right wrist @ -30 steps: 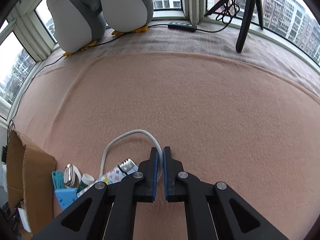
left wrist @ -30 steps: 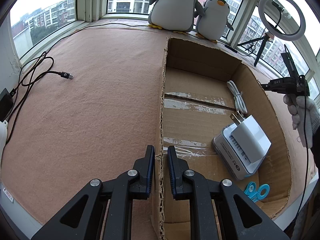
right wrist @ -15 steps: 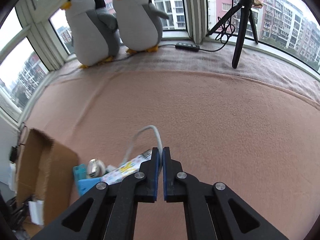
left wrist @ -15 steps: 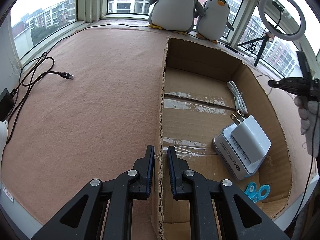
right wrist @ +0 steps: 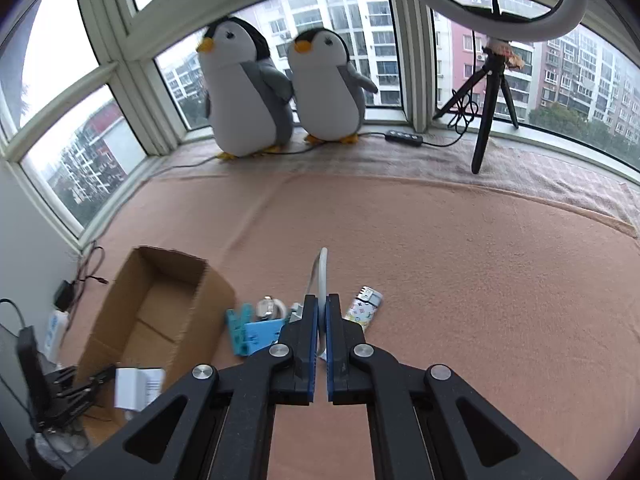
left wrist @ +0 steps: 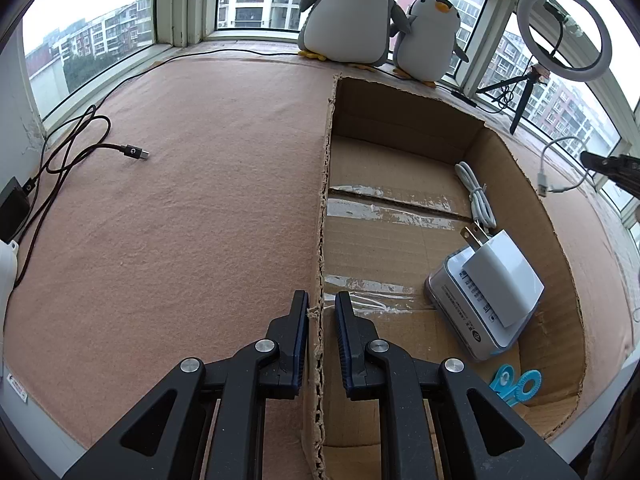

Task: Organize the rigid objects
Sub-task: 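Carry the white cable into the box and open the right gripper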

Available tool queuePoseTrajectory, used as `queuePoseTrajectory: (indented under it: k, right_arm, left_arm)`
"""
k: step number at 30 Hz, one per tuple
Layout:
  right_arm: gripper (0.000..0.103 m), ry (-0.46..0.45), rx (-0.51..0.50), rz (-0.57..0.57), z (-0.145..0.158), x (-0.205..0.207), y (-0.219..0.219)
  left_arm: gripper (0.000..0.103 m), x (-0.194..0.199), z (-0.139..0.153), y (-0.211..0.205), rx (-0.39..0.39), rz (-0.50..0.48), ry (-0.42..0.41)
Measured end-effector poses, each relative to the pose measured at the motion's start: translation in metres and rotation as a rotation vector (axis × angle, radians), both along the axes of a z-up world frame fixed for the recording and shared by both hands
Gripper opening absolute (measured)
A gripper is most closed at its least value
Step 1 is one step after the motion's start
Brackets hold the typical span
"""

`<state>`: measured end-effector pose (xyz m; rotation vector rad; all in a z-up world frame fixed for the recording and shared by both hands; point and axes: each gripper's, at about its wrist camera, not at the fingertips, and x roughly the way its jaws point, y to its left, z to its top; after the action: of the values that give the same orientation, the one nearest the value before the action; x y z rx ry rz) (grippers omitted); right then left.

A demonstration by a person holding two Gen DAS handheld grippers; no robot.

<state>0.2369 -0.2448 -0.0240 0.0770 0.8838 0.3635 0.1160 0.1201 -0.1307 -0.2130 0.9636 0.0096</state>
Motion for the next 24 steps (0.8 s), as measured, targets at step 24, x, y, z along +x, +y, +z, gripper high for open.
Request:
queuePoseTrajectory:
  k: [24]
  right_arm:
    - [0.003, -0.025, -0.015, 0.253, 0.007, -0.037, 0.141]
  left_arm:
    - [0.015, -0.002, 0.000, 0.000, -0.007, 0.001, -0.008]
